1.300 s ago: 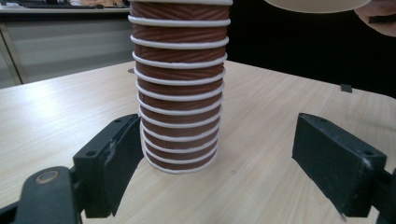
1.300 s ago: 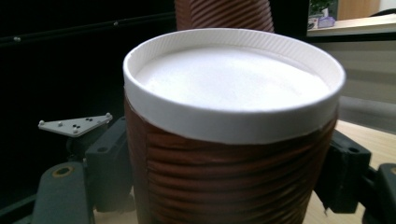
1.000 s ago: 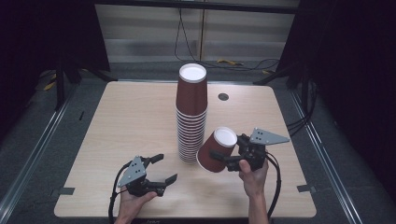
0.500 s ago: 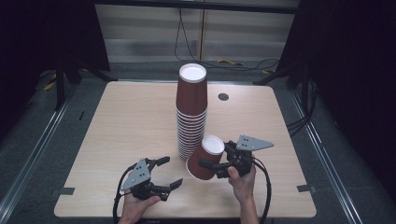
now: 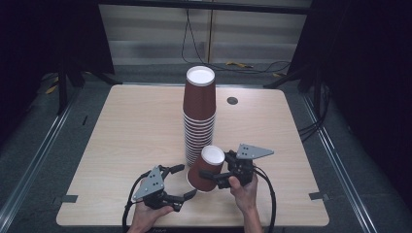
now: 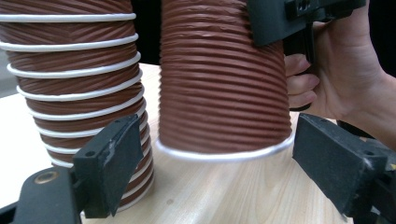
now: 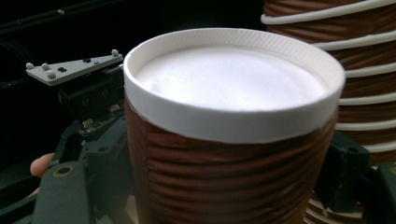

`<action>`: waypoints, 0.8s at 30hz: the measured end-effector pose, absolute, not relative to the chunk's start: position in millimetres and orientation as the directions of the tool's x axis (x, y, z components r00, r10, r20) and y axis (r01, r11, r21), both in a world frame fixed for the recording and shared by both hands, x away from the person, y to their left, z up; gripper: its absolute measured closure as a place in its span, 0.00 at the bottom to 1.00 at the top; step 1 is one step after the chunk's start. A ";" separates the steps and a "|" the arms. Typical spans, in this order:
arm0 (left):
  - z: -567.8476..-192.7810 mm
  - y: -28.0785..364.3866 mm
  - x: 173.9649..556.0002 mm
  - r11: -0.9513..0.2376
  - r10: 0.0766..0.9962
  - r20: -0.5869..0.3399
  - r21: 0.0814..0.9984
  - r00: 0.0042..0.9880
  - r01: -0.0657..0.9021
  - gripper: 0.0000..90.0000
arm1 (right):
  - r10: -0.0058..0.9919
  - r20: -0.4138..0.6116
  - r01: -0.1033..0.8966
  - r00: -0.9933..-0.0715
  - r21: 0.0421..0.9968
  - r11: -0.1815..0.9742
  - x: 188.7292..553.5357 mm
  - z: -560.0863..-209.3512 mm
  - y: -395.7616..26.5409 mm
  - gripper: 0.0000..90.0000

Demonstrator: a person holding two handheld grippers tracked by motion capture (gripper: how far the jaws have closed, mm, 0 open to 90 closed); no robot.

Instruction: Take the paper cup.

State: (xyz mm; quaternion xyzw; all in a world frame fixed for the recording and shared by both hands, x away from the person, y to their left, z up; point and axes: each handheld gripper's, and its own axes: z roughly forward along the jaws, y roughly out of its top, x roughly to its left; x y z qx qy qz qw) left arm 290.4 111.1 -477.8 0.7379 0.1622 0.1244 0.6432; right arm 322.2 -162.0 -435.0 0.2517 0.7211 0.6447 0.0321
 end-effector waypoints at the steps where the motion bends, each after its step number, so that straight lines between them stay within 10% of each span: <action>1: -478.3 110.3 290.9 -0.113 0.399 -0.026 0.991 0.916 0.078 0.17 | 0.399 0.282 0.325 -0.872 0.945 0.043 322.2 -435.4 -159.9 0.23; 24: -481.2 93.6 300.4 -0.093 0.362 -0.074 0.989 0.929 0.116 0.09 | 0.338 0.295 0.326 -0.893 0.945 0.036 322.3 -445.3 -144.4 0.23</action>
